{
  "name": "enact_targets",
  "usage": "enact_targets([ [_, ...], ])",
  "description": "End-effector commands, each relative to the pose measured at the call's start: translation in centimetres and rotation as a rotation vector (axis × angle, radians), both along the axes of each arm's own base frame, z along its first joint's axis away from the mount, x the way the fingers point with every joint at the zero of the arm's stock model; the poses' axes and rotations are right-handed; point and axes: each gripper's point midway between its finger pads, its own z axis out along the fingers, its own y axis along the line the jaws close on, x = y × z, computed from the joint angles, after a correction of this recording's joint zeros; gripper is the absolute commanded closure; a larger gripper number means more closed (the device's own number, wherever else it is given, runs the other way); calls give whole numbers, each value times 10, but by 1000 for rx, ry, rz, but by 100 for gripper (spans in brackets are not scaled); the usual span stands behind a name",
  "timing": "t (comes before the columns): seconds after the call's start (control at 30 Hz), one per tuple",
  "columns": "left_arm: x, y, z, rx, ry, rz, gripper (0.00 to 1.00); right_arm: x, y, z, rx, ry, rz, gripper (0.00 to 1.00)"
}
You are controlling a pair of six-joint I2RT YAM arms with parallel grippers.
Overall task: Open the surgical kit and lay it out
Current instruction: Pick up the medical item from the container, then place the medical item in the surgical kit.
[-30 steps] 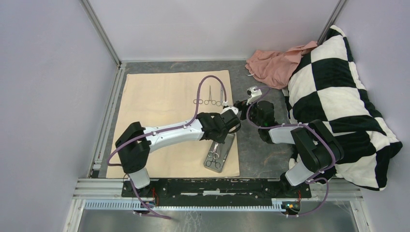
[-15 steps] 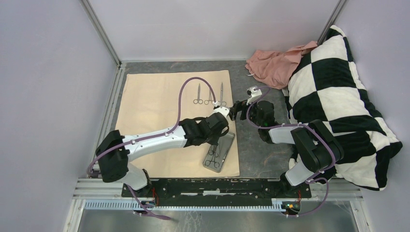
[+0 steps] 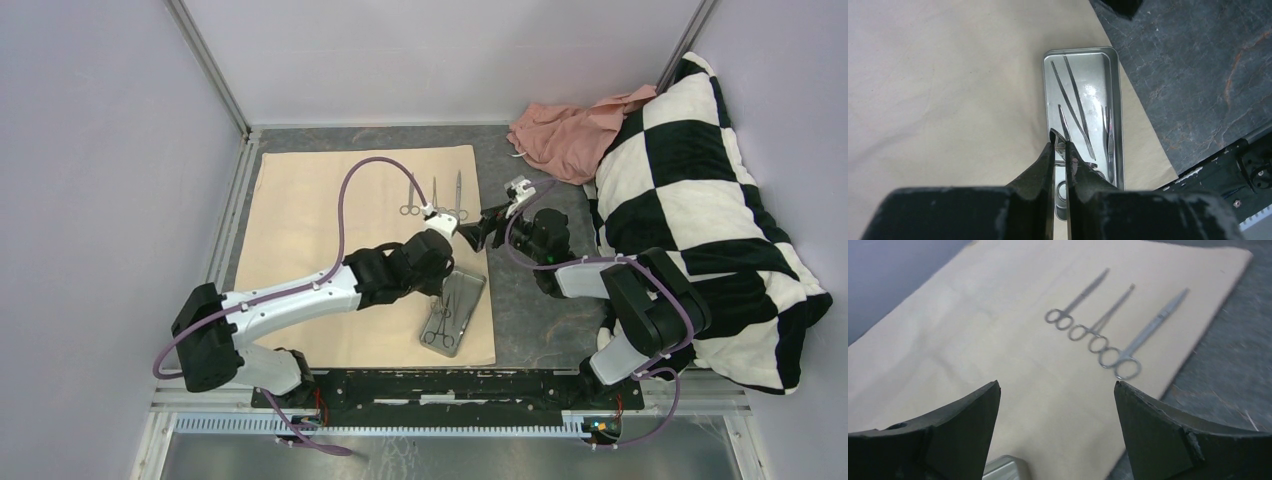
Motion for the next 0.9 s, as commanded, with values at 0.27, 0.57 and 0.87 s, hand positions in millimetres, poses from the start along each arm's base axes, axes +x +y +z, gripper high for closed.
enact_targets([
  [0.27,47,31,54,-117,-59,243,98,-70,92,56,18,-340,470,14],
  [0.57,68,60,74,-128,-93,313,98,-72,101,57,50,-324,494,17],
  [0.87,79,65,82,-130,-107,335,98,-83,136,56,96,-295,573,31],
])
